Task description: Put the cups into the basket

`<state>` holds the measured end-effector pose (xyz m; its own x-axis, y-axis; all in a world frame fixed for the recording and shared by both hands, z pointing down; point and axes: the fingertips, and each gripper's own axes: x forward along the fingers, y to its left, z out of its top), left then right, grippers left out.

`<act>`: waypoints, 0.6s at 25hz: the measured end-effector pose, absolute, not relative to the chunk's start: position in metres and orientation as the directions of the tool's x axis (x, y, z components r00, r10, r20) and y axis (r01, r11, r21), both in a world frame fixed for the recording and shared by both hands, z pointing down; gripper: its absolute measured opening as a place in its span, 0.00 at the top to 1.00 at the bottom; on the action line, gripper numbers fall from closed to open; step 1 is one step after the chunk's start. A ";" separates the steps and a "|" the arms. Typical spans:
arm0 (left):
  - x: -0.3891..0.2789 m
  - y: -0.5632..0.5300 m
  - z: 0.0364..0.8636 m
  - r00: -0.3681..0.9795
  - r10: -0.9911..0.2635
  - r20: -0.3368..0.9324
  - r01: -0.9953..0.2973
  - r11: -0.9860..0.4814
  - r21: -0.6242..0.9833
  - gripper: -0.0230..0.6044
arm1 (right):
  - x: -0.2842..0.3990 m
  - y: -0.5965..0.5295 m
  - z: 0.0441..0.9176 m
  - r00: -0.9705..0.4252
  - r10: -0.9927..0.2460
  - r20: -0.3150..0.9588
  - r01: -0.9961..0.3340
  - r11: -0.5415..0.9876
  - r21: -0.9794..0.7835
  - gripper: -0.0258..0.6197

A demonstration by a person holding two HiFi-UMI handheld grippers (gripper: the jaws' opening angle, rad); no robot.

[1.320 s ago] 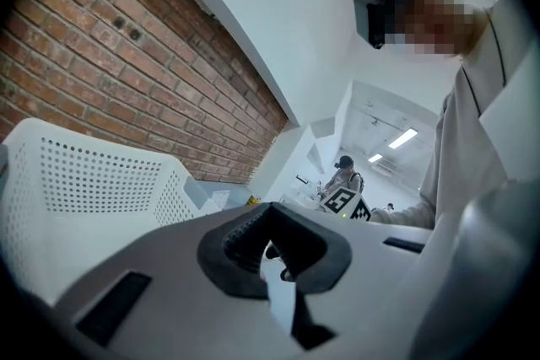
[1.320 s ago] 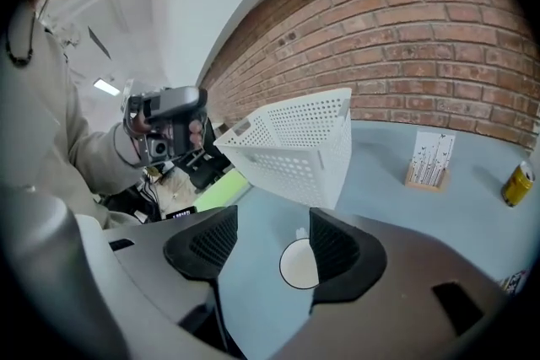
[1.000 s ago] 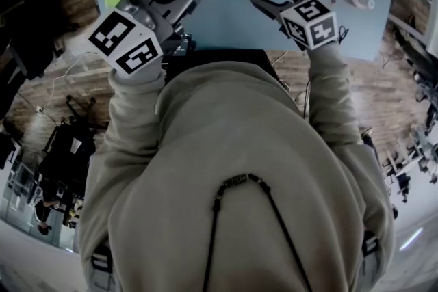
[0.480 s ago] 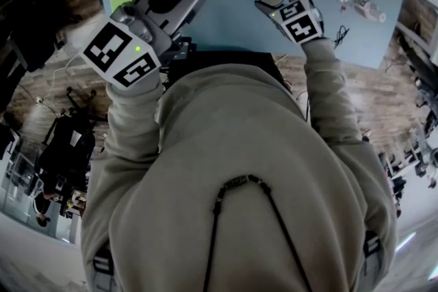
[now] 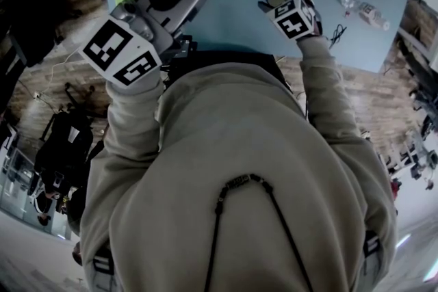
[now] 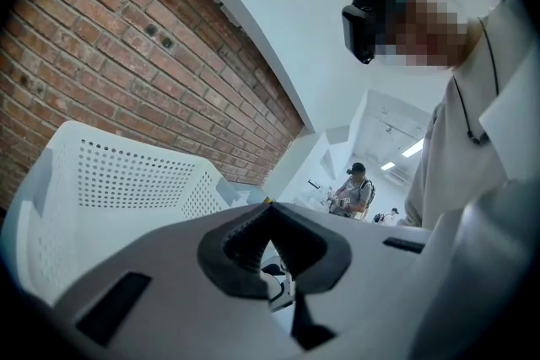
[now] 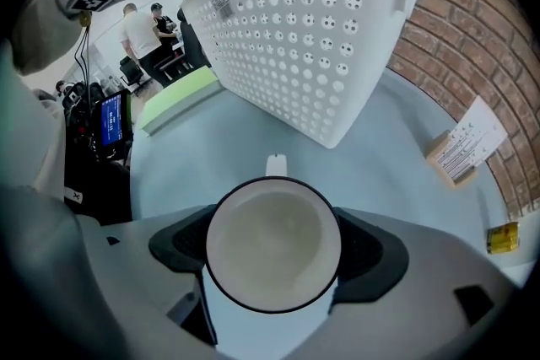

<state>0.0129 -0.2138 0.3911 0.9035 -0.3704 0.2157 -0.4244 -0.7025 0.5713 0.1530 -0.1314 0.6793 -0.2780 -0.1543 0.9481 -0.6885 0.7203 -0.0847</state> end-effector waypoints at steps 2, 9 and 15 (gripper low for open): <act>0.016 -0.214 0.392 0.904 -0.370 0.214 -0.423 -0.703 0.572 0.97 | 0.157 -0.131 0.681 -0.267 -0.151 0.952 -0.692 0.718 -0.080 0.33; 0.018 -0.216 0.387 0.906 -0.371 0.201 -0.416 -0.705 0.574 0.97 | 0.161 -0.134 0.679 -0.255 -0.152 0.955 -0.705 0.705 -0.075 0.33; 0.021 -0.216 0.382 0.909 -0.368 0.194 -0.410 -0.711 0.572 0.97 | 0.162 -0.134 0.677 -0.255 -0.144 0.956 -0.712 0.697 -0.085 0.33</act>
